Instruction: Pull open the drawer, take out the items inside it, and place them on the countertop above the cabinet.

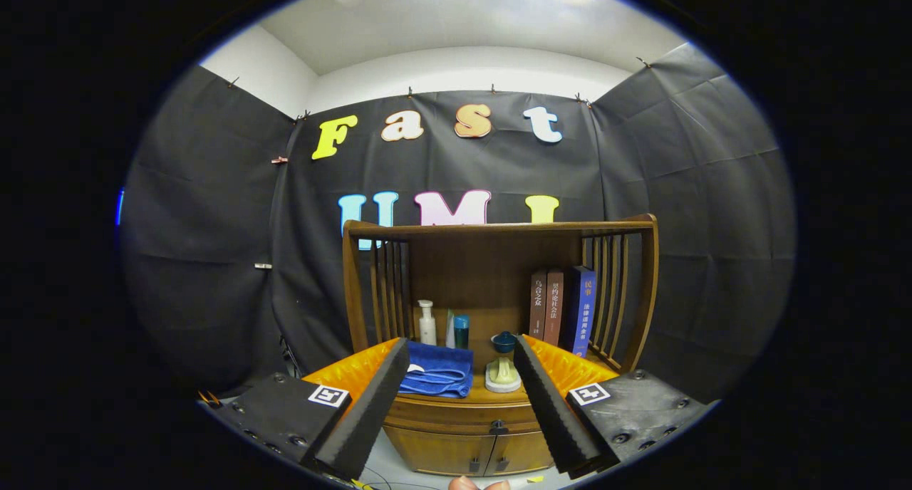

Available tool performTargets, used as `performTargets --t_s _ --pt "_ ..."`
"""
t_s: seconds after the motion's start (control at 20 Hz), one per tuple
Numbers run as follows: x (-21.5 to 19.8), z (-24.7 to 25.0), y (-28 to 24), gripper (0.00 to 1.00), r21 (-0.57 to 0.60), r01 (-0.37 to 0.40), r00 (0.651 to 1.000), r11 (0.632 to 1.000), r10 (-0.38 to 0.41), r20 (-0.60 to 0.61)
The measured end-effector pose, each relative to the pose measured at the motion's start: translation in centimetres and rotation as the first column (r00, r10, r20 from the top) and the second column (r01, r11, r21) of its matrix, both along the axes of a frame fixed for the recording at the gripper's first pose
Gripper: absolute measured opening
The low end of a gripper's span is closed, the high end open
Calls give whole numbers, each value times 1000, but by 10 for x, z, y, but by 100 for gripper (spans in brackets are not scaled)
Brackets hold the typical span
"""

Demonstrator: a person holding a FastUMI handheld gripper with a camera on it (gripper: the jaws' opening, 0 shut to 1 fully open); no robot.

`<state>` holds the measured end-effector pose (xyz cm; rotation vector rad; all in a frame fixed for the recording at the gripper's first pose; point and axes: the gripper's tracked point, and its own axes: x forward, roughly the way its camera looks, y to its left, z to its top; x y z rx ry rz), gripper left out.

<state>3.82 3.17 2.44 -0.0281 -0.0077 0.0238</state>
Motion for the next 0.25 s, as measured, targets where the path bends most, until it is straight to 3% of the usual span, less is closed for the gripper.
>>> performTargets --t_s 0.25 --pt "3 -7 -6 96 18 11 1000 1000 -10 -18"
